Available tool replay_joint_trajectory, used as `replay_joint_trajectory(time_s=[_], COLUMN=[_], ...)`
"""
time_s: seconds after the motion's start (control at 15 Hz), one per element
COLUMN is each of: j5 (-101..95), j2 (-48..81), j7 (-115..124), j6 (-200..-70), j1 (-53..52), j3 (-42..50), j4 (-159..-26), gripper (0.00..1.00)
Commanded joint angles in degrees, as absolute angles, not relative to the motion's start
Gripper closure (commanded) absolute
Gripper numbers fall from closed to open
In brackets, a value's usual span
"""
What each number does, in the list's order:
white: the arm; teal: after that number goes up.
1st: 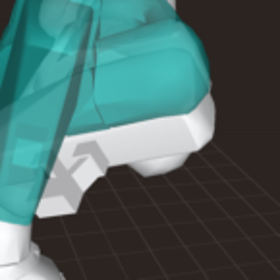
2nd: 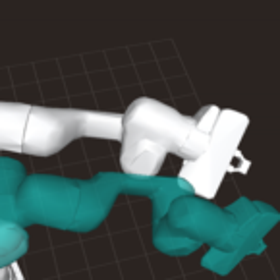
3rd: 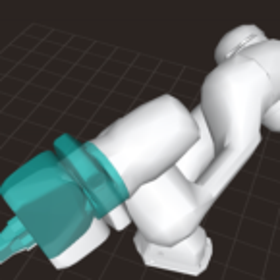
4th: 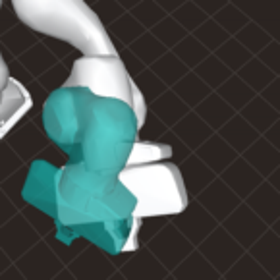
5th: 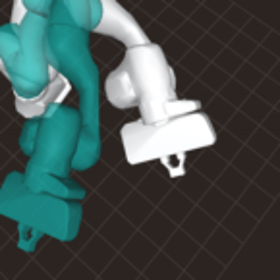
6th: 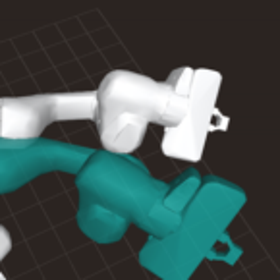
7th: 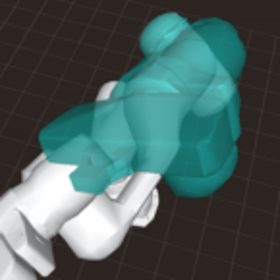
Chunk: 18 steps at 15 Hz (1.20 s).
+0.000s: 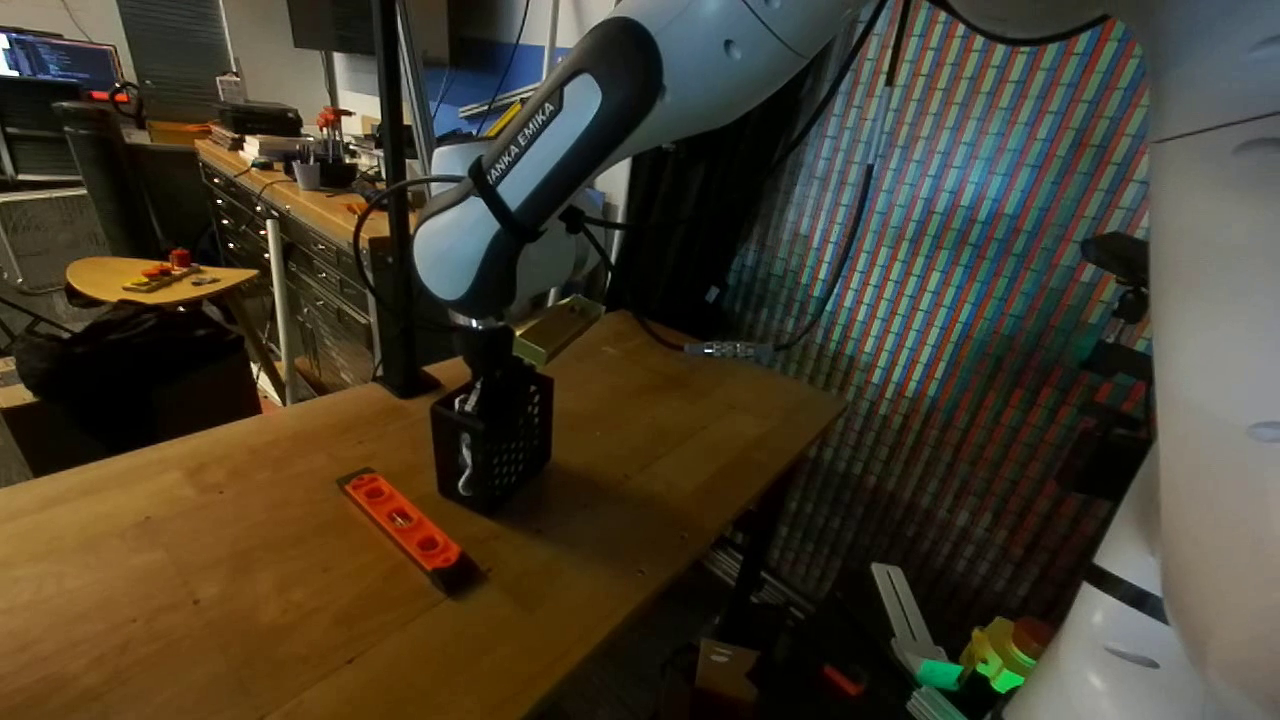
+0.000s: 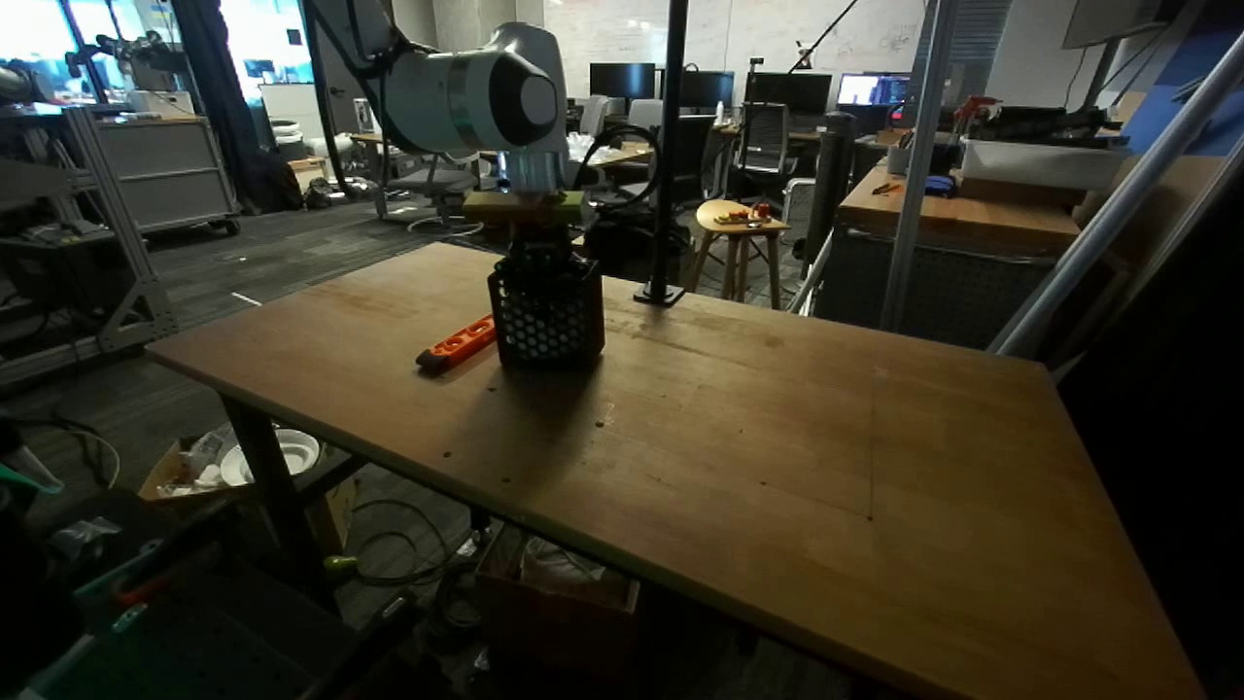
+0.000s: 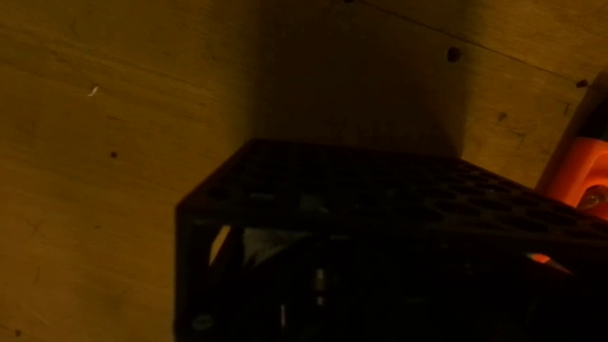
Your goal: Put the white towel in the black basket.
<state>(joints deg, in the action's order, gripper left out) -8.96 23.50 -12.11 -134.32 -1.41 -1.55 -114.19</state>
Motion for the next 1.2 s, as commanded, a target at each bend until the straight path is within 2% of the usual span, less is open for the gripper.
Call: replay_joint_trajectory(time_s=[0.0,1.13], j5=[-9.5,-17.35], j2=[22.38,16.99], j7=[-12.29,-7.76], j6=[-132.38,-123.78], j1=[-1.33,-6.56], j3=[-1.53,-2.56], j4=[-112.44,-104.89], gripper=[0.98,0.98])
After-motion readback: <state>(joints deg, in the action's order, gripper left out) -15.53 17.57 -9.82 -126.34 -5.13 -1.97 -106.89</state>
